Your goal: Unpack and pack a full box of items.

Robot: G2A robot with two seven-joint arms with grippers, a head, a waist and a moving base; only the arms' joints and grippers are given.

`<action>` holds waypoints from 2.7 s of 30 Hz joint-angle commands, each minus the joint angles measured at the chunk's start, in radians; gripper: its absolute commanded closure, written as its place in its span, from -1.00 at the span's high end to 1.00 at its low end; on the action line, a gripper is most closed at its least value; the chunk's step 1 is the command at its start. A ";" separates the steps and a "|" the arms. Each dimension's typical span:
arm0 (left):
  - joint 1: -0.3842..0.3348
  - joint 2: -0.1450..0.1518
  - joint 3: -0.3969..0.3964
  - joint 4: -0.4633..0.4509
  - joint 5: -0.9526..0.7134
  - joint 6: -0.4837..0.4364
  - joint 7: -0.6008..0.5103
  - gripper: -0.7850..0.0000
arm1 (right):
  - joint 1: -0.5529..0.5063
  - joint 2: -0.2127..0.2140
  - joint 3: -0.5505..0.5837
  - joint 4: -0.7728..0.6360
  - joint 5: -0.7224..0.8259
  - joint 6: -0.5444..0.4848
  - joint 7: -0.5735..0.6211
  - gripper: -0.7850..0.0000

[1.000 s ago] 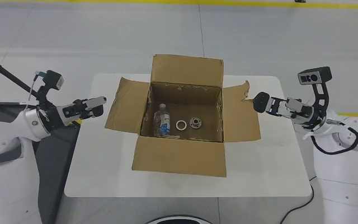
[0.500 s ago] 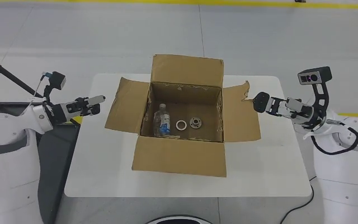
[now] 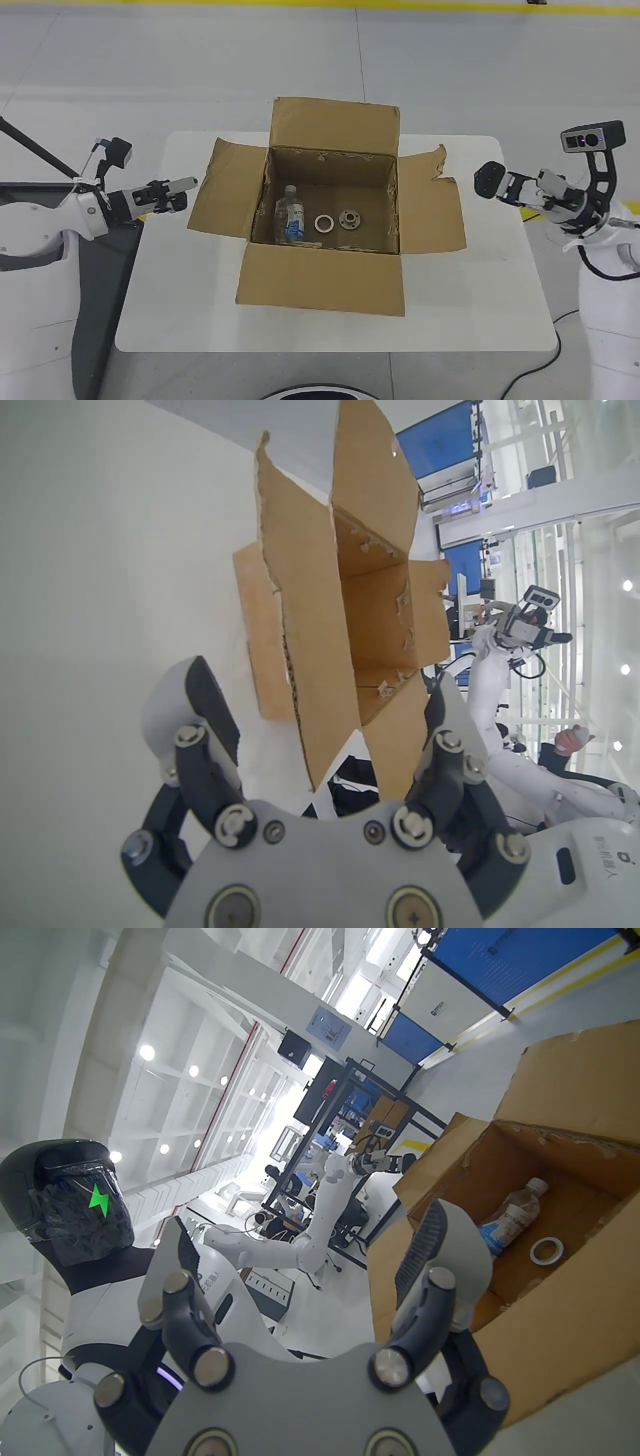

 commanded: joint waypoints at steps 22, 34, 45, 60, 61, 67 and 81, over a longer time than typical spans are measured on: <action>0.070 0.032 0.058 -0.043 -0.103 0.032 0.043 1.00 | -0.080 0.026 0.046 -0.039 -0.041 0.012 -0.099 1.00; 0.070 0.052 0.051 -0.072 -0.176 0.077 0.041 1.00 | -0.080 0.026 0.046 -0.039 -0.041 0.012 -0.099 1.00; 0.080 0.067 0.045 -0.149 -0.277 0.138 0.036 1.00 | -0.106 0.031 0.061 -0.057 -0.073 0.014 -0.154 1.00; 0.093 0.077 0.111 -0.271 -0.396 0.170 0.056 1.00 | -0.166 0.062 0.158 -0.017 -0.173 0.035 -0.211 1.00; 0.095 0.077 0.119 -0.280 -0.403 0.168 0.065 1.00 | -0.171 0.063 0.155 -0.020 -0.176 0.036 -0.211 1.00; 0.099 0.077 0.187 -0.328 -0.381 0.139 0.100 1.00 | -0.189 0.066 0.135 -0.026 -0.181 0.036 -0.225 1.00; 0.106 0.069 0.330 -0.317 -0.301 0.077 0.279 1.00 | -0.198 0.076 0.107 -0.022 -0.181 0.030 -0.229 1.00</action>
